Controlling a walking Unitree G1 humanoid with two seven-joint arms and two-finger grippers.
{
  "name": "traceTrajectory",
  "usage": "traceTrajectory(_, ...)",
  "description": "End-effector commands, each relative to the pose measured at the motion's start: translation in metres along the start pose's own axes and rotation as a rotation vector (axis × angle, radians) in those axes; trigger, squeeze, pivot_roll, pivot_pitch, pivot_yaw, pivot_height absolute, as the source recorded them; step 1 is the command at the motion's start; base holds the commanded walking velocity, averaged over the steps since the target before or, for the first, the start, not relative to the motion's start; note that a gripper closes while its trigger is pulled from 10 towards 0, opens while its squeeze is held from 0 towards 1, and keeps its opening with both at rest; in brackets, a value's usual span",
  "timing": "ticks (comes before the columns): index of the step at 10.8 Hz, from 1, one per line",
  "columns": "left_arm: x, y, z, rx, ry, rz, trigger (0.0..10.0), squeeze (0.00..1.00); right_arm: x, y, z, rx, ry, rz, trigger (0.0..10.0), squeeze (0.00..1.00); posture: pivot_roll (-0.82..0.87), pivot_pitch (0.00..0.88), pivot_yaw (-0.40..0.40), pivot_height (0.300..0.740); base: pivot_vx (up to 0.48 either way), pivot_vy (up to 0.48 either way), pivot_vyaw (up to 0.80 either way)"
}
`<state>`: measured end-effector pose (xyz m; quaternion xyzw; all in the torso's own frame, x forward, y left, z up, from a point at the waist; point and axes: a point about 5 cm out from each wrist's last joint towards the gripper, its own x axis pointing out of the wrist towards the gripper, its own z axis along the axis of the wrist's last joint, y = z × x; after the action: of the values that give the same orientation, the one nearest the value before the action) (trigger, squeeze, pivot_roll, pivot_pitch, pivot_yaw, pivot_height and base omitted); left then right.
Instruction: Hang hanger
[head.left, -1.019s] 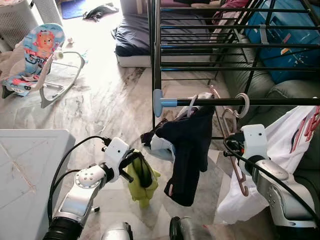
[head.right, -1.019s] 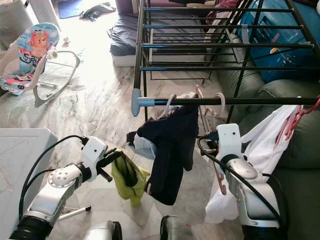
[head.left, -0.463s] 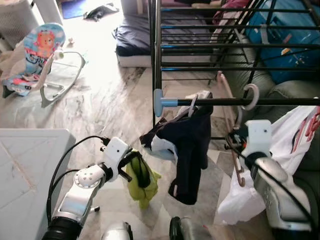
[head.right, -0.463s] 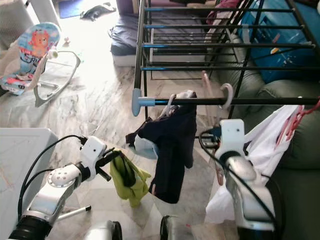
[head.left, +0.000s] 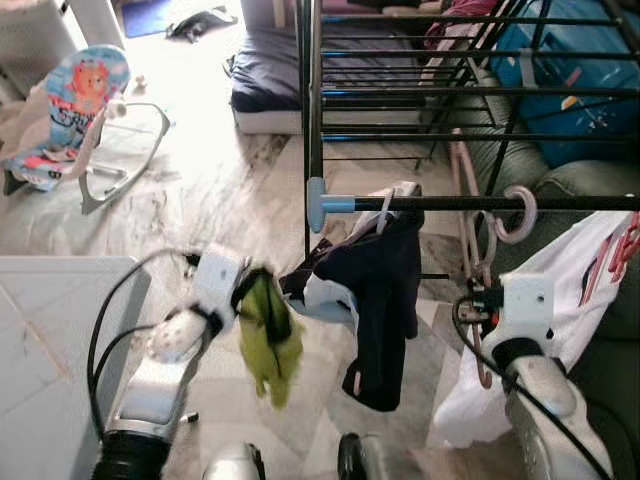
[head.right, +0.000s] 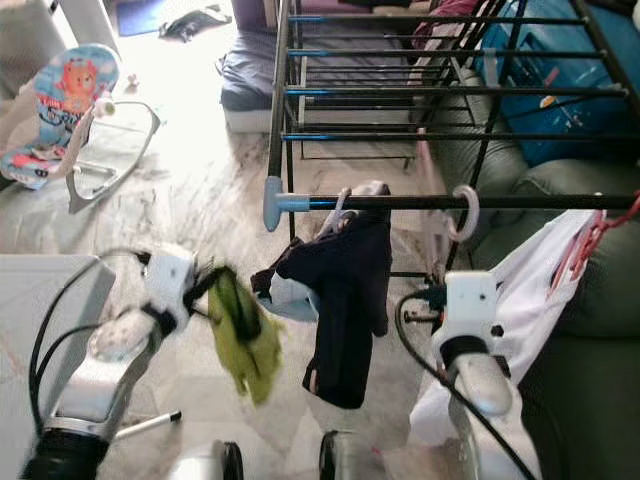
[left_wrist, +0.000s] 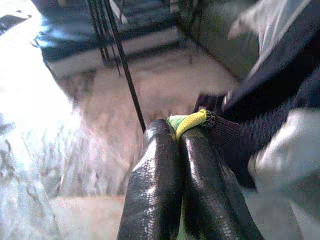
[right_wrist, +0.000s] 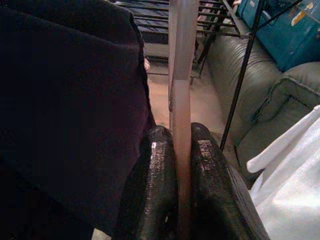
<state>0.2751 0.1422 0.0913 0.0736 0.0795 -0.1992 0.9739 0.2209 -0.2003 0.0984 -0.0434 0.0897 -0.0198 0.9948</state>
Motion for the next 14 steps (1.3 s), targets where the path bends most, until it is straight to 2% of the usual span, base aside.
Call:
traceTrajectory(1,-0.005,0.001,0.002,0.013,-0.012,0.033,10.0,0.00,-0.004,0.000,-0.002,0.003,-0.009,-0.013,10.0,0.00,-0.06,0.140,-0.026,0.740,0.000,0.000,0.00)
traceTrajectory(4,-0.009,-0.003,-0.004,0.006,0.006,0.020,10.0,0.00,-0.008,-0.002,0.002,-0.036,-0.067,-0.046,10.0,0.00,-0.06,0.114,-0.014,0.740,0.000,0.000,0.00)
traceTrajectory(6,-0.008,-0.006,-0.005,0.004,0.016,0.011,10.0,0.00,-0.008,0.000,-0.006,-0.025,-0.042,-0.038,10.0,0.00,-0.06,0.096,-0.010,0.740,-0.287,0.000,0.00)
traceTrajectory(8,-0.006,-0.008,-0.005,0.000,0.019,-0.001,10.0,0.00,-0.011,-0.003,-0.022,0.052,0.080,-0.085,10.0,0.00,-0.06,0.090,-0.011,0.740,-0.324,0.000,0.00)
traceTrajectory(9,-0.006,-0.008,-0.006,0.001,0.021,-0.003,10.0,0.00,-0.014,-0.003,-0.025,0.060,0.107,-0.084,10.0,0.00,-0.06,0.090,-0.011,0.740,-0.322,0.000,0.00)
traceTrajectory(12,-0.006,-0.008,-0.007,0.007,0.028,-0.018,10.0,0.00,-0.019,-0.008,-0.034,0.059,0.141,-0.108,10.0,0.00,-0.06,0.090,-0.012,0.740,-0.322,0.000,0.00)
traceTrajectory(14,-0.005,-0.008,-0.006,0.012,0.029,-0.025,10.0,0.00,-0.016,-0.008,-0.034,0.067,0.148,-0.114,10.0,0.00,-0.06,0.088,-0.012,0.740,-0.321,0.000,0.00)
